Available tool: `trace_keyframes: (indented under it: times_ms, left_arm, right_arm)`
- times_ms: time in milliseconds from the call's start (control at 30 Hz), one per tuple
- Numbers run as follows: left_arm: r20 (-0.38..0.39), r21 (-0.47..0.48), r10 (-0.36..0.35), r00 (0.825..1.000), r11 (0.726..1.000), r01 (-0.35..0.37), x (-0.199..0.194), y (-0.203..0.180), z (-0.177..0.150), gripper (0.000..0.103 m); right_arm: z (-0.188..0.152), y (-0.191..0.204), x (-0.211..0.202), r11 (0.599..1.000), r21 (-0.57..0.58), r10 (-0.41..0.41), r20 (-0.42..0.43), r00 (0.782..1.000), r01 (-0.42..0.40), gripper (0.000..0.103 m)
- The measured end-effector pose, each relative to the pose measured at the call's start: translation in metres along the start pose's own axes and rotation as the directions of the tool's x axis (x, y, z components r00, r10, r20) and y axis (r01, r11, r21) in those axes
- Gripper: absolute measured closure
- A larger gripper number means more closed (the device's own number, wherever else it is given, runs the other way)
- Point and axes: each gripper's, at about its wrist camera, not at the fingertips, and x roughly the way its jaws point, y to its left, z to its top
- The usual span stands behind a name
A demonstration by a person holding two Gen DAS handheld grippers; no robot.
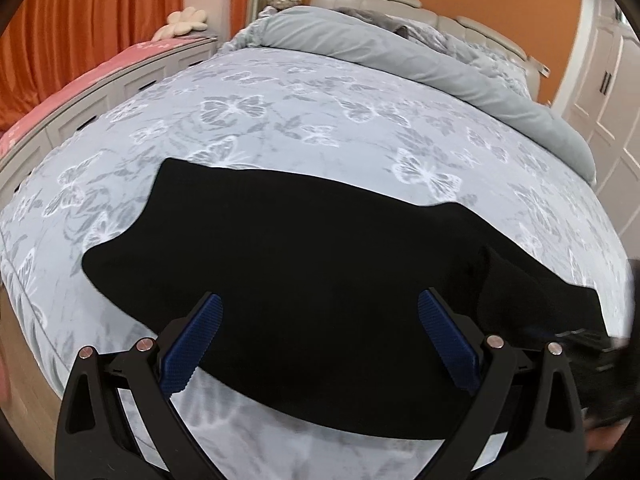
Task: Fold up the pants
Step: 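Fold the held leg end over the pants with the right tool, then grasp the folded edge of the black pants with the right tool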
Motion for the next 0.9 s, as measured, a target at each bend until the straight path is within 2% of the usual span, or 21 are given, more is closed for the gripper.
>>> trace_keyframes:
  times_ms: [67,133,167,200,267,333,367,433,533,567,600,633,667,733,800,900]
  left_arm:
    - [0.001,0.021,-0.002,1.0,1.0,0.002,-0.001,-0.008,-0.001,0.006]
    - [0.005,0.026,-0.006,1.0,1.0,0.006,-0.002,-0.012,-0.003,0.006]
    - [0.005,0.027,-0.007,1.0,1.0,0.007,-0.002,-0.014,-0.003,0.006]
    - [0.001,0.034,-0.008,1.0,0.999,0.008,-0.001,-0.016,-0.004,0.006]
    - [-0.005,0.048,0.002,1.0,0.999,-0.002,0.002,-0.019,-0.005,0.006]
    - [-0.012,0.06,0.013,1.0,0.998,-0.012,0.004,-0.02,-0.006,0.006]
    - [-0.013,0.059,0.016,1.0,0.998,-0.015,0.005,-0.019,-0.007,0.006]
    - [-0.012,0.053,0.018,1.0,0.998,-0.017,0.005,-0.014,-0.007,0.006]
    - [-0.023,0.043,0.03,0.999,0.999,-0.029,0.008,-0.004,-0.006,0.006]
    - [-0.024,0.035,0.031,0.999,0.999,-0.03,0.008,-0.001,-0.006,0.006]
    - [-0.023,0.022,0.025,0.999,0.999,-0.024,0.007,0.006,-0.006,0.006]
    - [-0.022,0.016,0.02,1.0,1.0,-0.02,0.007,0.009,-0.006,0.006]
    - [-0.022,0.01,0.015,1.0,1.0,-0.015,0.006,0.012,-0.006,0.006]
    - [-0.02,-0.002,-0.016,1.0,1.0,0.016,0.004,0.015,-0.003,0.006]
    - [-0.022,-0.012,-0.056,0.998,0.998,0.056,0.002,0.012,-0.003,0.006]
    - [-0.043,-0.005,-0.105,0.994,0.995,0.104,0.002,-0.003,-0.005,0.006]
  right_arm:
    - [0.008,0.011,-0.015,1.0,-0.029,-0.009,0.027,1.0,0.01,0.098]
    - [0.012,0.018,-0.035,0.997,-0.036,0.066,0.09,0.994,-0.063,0.098]
    - [0.013,0.024,-0.037,0.997,-0.058,0.062,0.098,0.993,-0.057,0.098]
    - [0.013,0.027,-0.03,0.997,-0.071,0.044,0.08,0.996,-0.038,0.098]
    - [0.01,0.027,0.005,0.997,-0.072,0.008,-0.026,1.0,-0.01,0.098]
    - [0.012,0.03,0.004,0.998,-0.059,0.001,0.011,1.0,0.0,0.097]
    - [0.016,0.035,-0.003,0.998,-0.067,0.003,0.008,1.0,-0.002,0.094]
    - [0.021,0.041,-0.02,0.996,-0.073,0.048,0.054,0.997,-0.044,0.094]
    - [0.022,0.026,-0.05,0.999,-0.036,0.009,0.079,0.997,-0.007,0.092]
    - [0.019,0.015,-0.061,1.0,-0.007,-0.002,0.091,0.996,0.003,0.082]
    - [0.012,-0.003,-0.076,0.999,0.042,-0.027,0.119,0.993,0.022,0.073]
    - [-0.001,-0.03,-0.1,0.989,0.123,-0.098,0.173,0.98,0.077,0.054]
    - [-0.014,-0.048,-0.115,0.975,0.179,-0.171,0.204,0.964,0.136,0.048]
    - [-0.048,-0.08,-0.138,0.934,0.273,-0.291,0.213,0.933,0.229,0.048]
    - [-0.095,-0.107,-0.15,0.899,0.365,-0.321,0.173,0.931,0.242,0.048]
    - [-0.14,-0.11,-0.149,0.88,0.395,-0.328,0.109,0.938,0.262,0.048]
